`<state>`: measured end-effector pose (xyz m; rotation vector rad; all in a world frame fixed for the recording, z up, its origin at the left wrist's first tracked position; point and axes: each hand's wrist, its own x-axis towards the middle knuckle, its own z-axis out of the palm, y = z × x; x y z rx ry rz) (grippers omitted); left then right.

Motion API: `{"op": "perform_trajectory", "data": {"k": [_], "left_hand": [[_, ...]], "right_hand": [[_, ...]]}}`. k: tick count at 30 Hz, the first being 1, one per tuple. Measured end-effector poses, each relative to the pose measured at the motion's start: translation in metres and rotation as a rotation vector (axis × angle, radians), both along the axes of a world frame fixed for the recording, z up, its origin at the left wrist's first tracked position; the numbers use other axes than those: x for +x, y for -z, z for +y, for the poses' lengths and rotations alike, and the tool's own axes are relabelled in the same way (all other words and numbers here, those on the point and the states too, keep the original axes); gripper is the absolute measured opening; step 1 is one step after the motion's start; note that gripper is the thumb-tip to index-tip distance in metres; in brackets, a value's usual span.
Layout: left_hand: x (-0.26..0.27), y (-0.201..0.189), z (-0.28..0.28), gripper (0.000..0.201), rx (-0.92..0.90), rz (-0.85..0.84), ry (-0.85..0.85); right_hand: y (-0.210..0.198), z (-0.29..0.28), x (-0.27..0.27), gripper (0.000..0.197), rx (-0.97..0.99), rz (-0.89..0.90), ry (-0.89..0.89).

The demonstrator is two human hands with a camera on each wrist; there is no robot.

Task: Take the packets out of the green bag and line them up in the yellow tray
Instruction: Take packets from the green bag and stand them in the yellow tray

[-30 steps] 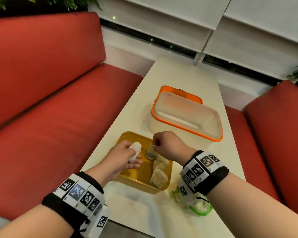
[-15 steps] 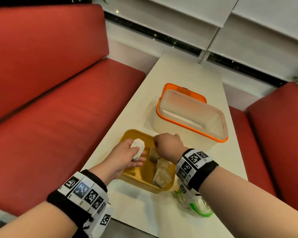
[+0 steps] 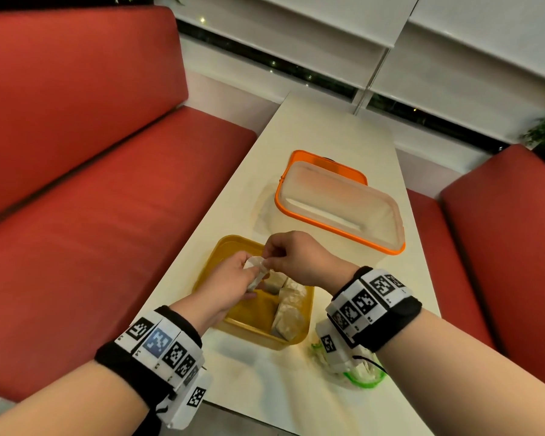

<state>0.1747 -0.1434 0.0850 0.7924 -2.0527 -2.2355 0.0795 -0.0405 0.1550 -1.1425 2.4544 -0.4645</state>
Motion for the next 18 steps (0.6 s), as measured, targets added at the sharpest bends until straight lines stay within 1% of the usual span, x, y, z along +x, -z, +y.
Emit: {"op": "perform_trajectory", "data": {"k": [3, 8, 12, 15, 18], "left_hand": [[-0.002, 0.001, -0.001, 0.011, -0.072, 0.000, 0.003], [0.000, 0.004, -0.004, 0.016, -0.156, 0.006, 0.025], [0.003, 0.004, -0.008, 0.022, -0.157, -0.008, 0.027], [0.006, 0.005, -0.010, 0.019, -0.178, -0.012, 0.018], [0.007, 0.007, -0.011, 0.018, -0.185, -0.011, 0.018]], "right_hand": [[0.003, 0.002, 0.000, 0.008, -0.023, 0.020, 0.012], [0.006, 0.003, 0.001, 0.011, 0.040, 0.106, -0.042], [0.019, 0.001, -0.003, 0.010, 0.171, 0.142, -0.076], [0.032, -0.001, -0.009, 0.012, 0.287, 0.173, -0.067], [0.038, 0.000, -0.012, 0.015, 0.357, 0.208, -0.060]]}}
